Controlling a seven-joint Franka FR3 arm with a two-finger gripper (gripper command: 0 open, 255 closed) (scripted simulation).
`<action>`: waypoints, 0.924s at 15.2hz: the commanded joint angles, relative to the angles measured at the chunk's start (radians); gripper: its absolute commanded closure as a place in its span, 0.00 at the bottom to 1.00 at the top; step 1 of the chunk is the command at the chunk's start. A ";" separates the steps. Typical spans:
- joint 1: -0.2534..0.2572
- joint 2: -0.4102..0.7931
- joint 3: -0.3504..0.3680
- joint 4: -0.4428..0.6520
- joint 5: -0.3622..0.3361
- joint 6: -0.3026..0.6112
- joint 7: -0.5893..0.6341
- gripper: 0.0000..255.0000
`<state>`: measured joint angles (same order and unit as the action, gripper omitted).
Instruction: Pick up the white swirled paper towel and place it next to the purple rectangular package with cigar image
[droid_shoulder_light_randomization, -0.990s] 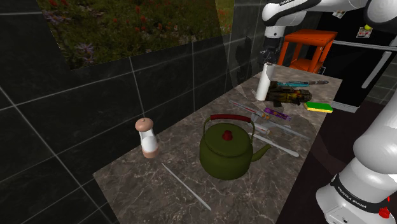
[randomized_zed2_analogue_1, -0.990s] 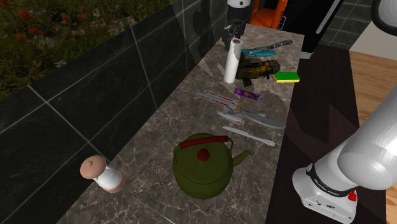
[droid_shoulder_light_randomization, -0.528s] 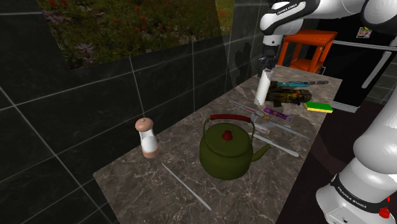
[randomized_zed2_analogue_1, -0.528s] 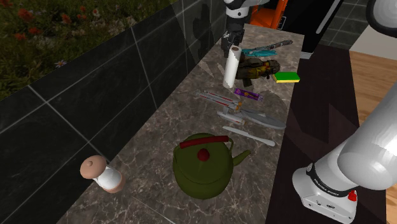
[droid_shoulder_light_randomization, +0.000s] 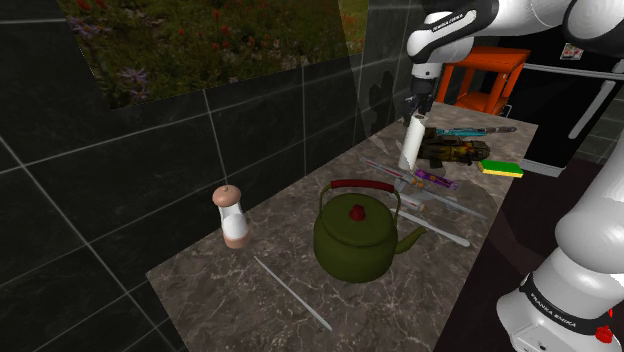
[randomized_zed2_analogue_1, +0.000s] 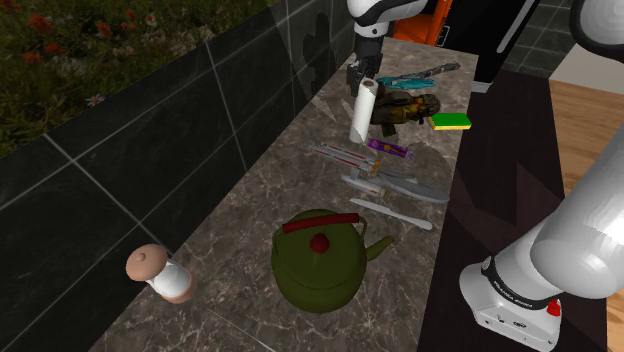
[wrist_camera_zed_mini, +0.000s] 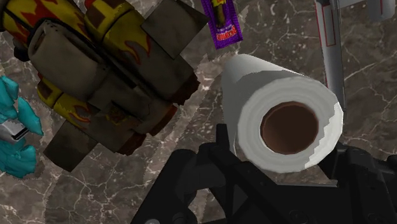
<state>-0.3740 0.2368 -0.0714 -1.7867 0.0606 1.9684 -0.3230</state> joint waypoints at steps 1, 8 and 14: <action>0.000 0.000 0.000 0.000 0.000 0.000 0.000 1.00; 0.000 0.000 0.000 0.000 0.000 0.000 0.000 0.00; -0.003 -0.021 -0.002 0.101 -0.004 -0.121 0.003 0.00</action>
<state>-0.3768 0.2172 -0.0740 -1.6966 0.0571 1.8596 -0.3213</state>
